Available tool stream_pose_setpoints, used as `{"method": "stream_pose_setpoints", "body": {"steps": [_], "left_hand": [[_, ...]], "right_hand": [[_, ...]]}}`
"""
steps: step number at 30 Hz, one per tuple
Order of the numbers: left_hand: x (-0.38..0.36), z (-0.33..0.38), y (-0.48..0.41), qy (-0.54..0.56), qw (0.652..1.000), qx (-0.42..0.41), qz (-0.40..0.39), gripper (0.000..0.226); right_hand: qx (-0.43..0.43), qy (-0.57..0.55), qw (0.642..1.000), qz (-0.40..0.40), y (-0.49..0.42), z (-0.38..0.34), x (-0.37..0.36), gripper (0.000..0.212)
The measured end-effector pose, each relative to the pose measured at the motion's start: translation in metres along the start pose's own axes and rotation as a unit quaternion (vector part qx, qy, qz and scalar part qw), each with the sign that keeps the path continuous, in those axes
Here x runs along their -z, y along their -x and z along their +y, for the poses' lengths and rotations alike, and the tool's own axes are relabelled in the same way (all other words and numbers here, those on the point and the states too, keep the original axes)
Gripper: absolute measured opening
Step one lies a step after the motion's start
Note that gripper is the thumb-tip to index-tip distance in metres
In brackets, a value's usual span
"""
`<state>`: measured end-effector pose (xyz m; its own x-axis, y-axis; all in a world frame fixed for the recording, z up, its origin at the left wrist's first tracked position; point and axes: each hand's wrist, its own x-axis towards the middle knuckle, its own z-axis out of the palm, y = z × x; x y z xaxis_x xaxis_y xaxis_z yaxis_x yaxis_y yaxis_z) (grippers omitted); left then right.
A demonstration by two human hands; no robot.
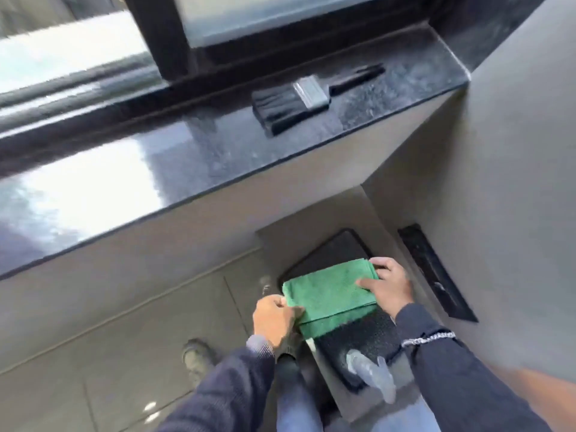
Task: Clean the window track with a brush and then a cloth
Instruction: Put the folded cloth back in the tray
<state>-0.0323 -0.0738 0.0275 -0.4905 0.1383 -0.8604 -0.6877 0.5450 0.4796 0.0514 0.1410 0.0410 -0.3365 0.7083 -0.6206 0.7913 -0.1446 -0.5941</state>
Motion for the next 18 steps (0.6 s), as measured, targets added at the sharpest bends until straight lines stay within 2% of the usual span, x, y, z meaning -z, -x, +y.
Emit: {"method": "stream_pose_setpoints", "body": {"steps": [5,8,10,13,14,18], "left_hand": [[-0.074,-0.022,-0.083,0.017,0.999,0.018,0.027,0.026],[-0.089,-0.033,-0.12,0.013,1.0,0.019,0.018,0.028],[-0.087,-0.029,-0.129,-0.027,1.0,0.007,-0.005,0.024],[-0.078,-0.01,-0.107,-0.049,0.998,-0.032,0.005,0.012],[-0.073,0.001,-0.092,-0.041,0.998,-0.053,0.023,0.015],[-0.046,0.066,-0.009,0.043,0.985,-0.158,0.053,0.019]], "right_hand": [[-0.001,0.025,0.999,0.037,-0.096,0.048,-0.021,0.037],[0.029,0.024,0.999,0.026,-0.137,0.062,-0.042,0.038],[0.032,-0.004,0.999,0.017,-0.15,0.063,-0.053,0.038],[0.032,-0.074,0.997,0.018,-0.147,0.047,-0.05,0.034],[0.049,-0.09,0.994,0.029,-0.14,0.035,-0.044,0.029],[0.179,-0.137,0.973,0.058,-0.091,-0.04,-0.004,0.016]]}}
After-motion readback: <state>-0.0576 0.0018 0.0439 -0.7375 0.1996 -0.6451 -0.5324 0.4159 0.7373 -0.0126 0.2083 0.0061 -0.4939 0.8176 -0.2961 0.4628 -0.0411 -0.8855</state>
